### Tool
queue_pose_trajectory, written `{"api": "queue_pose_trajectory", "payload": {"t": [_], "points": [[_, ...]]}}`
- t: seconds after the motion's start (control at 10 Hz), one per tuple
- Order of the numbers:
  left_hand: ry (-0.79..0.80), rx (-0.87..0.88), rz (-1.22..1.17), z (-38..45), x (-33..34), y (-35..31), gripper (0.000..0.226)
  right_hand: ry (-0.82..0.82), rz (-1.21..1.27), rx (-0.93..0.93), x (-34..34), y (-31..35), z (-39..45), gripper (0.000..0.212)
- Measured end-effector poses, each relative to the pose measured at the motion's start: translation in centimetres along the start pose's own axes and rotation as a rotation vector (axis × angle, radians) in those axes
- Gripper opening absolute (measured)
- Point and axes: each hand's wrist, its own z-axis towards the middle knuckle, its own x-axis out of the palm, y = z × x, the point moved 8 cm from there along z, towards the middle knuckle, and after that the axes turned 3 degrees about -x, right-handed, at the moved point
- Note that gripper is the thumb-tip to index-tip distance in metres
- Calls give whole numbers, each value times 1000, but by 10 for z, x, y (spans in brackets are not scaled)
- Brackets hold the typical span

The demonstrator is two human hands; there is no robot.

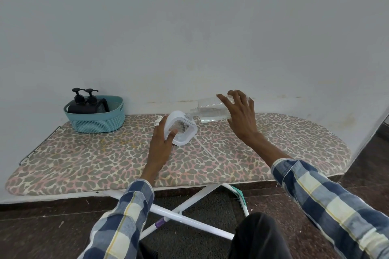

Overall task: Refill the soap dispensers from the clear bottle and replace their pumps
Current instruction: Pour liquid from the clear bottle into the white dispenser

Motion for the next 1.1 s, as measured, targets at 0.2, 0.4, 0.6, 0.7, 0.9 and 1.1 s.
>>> {"api": "queue_pose_trajectory", "payload": {"t": [0.2,0.4,0.6,0.7,0.9,1.1], "points": [[3,-16,-26,0,0,0,60,8,-13,-1,0,0,2,103],[3,5,-1,0,0,-2,60,7,-7,-3,0,-1,1,103],[4,-11,-8,-1,0,-1,61,0,-4,-4,0,-1,1,103],[1,-8,2,-1,-1,-2,61,0,-8,-7,0,-1,2,103],[4,-8,-5,-1,-1,-2,61,3,-9,-16,0,-1,3,102],[-1,-5,7,0,-1,-2,62,-4,-7,-16,0,0,3,102]]}}
